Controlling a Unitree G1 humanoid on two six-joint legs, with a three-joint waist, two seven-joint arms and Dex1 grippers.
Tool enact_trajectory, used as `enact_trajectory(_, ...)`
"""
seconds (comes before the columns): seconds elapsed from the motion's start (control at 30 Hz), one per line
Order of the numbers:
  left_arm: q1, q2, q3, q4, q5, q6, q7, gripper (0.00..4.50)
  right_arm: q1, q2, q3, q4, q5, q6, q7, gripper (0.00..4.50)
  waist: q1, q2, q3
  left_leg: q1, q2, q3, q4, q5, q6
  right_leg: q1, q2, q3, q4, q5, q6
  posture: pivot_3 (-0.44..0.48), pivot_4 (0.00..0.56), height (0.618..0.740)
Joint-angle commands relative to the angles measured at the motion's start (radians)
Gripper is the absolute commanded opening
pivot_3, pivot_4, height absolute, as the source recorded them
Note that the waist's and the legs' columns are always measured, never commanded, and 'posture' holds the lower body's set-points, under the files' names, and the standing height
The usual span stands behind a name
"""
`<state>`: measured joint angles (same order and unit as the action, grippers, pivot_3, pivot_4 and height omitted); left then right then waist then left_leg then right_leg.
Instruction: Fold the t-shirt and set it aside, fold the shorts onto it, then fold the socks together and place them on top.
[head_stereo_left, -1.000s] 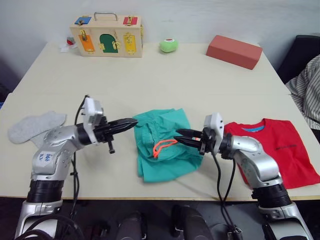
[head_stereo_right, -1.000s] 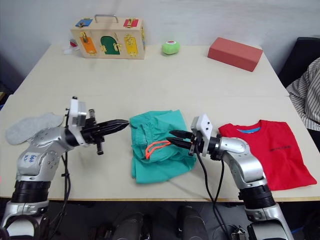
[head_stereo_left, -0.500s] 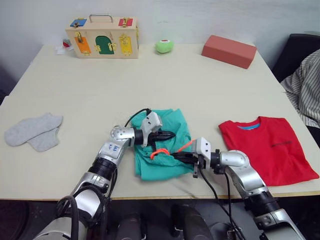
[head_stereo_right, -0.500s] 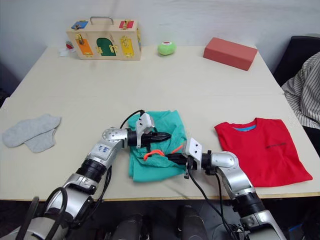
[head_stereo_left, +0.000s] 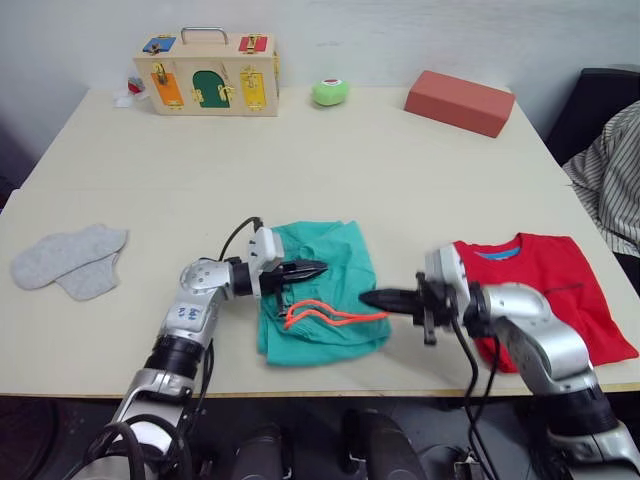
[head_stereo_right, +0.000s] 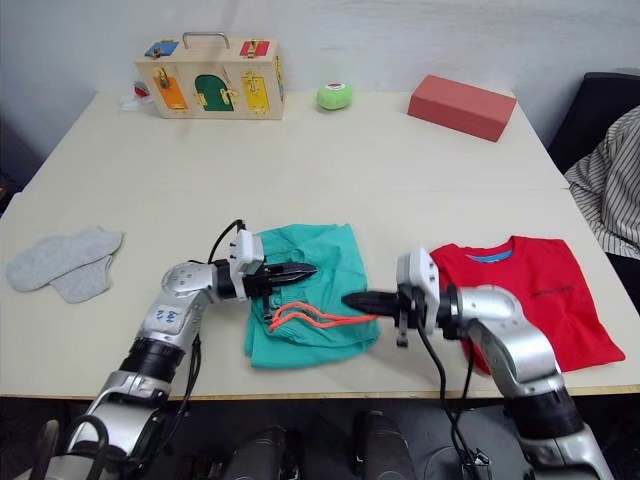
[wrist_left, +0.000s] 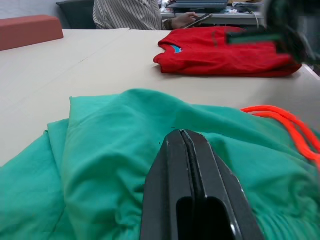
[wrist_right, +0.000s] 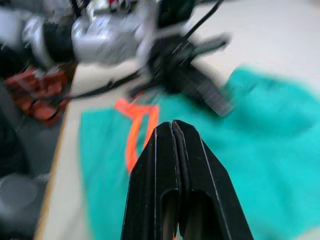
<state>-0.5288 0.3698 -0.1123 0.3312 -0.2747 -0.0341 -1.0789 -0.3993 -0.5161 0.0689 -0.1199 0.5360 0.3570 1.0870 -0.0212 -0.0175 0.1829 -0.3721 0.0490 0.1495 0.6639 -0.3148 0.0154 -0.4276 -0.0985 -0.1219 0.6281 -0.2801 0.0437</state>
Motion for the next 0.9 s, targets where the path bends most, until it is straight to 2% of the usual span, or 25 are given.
enact_trajectory(0.03,0.018,0.007,-0.010,-0.074,0.023,0.013,0.029,0.00,-0.051,0.046,0.017,0.135,-0.068,-0.075,-0.020,0.04,0.008,0.000,0.000,-0.001,0.000,0.000,0.000,0.000,0.000,0.000,0.000,0.000,0.000,0.000,0.000,0.000,0.150,0.740)
enact_trajectory(0.13,0.043,0.010,-0.007,-0.107,0.044,0.056,0.085,0.00,-0.133,0.131,0.044,0.390,-0.164,-0.197,-0.050,0.04,0.008,0.000,0.000,-0.001,-0.001,0.001,0.002,0.000,0.002,0.000,0.000,0.000,-0.001,0.000,0.000,0.000,0.150,0.740)
enact_trajectory(0.27,0.098,0.014,0.016,-0.063,0.049,0.040,0.116,0.00,-0.221,0.174,0.027,0.657,-0.246,-0.262,-0.111,0.04,0.000,0.000,0.000,-0.002,-0.001,0.003,0.002,0.000,0.003,-0.001,0.000,0.000,-0.001,0.000,0.001,0.000,0.150,0.740)
enact_trajectory(0.33,0.122,0.003,0.039,-0.038,0.029,0.006,0.117,0.00,-0.239,0.179,-0.016,0.703,-0.215,-0.269,-0.099,0.04,-0.006,0.000,0.000,-0.002,-0.001,0.003,0.002,0.001,0.003,-0.001,-0.001,0.001,-0.001,0.000,0.001,0.000,0.150,0.740)
enact_trajectory(0.4,0.140,0.008,0.044,-0.054,0.021,-0.038,0.091,0.00,-0.218,0.161,-0.050,0.608,-0.111,-0.167,0.009,0.19,-0.005,0.000,0.000,-0.001,-0.001,0.003,0.003,0.001,0.003,0.000,-0.001,0.001,0.000,0.000,0.001,0.000,0.150,0.740)
enact_trajectory(0.5,0.157,0.021,0.045,-0.107,0.010,-0.081,0.058,0.00,-0.186,0.086,-0.066,0.445,-0.020,0.045,0.073,0.90,-0.006,0.001,0.000,-0.002,-0.001,0.002,0.002,0.001,0.003,0.000,-0.002,0.001,0.000,0.000,0.001,0.000,0.150,0.740)
enact_trajectory(0.6,0.171,0.032,0.061,-0.109,-0.005,-0.110,0.036,0.00,-0.191,0.000,-0.083,0.376,0.034,0.267,0.057,1.96,-0.006,0.001,0.000,-0.002,-0.001,0.001,0.001,0.001,0.003,0.000,-0.003,0.001,0.000,0.000,0.001,0.000,0.150,0.740)
enact_trajectory(0.73,0.186,0.052,0.066,-0.098,-0.010,-0.135,0.006,0.00,-0.276,-0.069,-0.089,0.431,0.069,0.596,-0.024,3.32,-0.011,0.002,0.001,-0.001,-0.001,0.001,0.001,0.000,0.003,-0.001,-0.003,0.001,0.000,0.000,0.001,0.000,0.150,0.740)
enact_trajectory(0.83,0.192,0.061,0.071,-0.093,-0.012,-0.149,-0.006,0.00,-0.350,-0.081,-0.046,0.521,0.022,0.744,-0.079,4.40,-0.010,0.002,0.001,-0.001,0.000,0.001,0.000,0.000,0.002,-0.002,-0.003,0.000,0.000,0.000,0.000,0.000,0.150,0.740)
enact_trajectory(0.9,0.195,0.064,0.074,-0.093,-0.015,-0.133,-0.005,0.00,-0.394,-0.061,-0.027,0.568,0.022,0.832,-0.091,4.45,-0.010,0.002,0.001,-0.001,0.000,0.001,0.000,0.000,0.002,-0.002,-0.003,0.000,0.000,0.000,0.000,0.000,0.150,0.740)
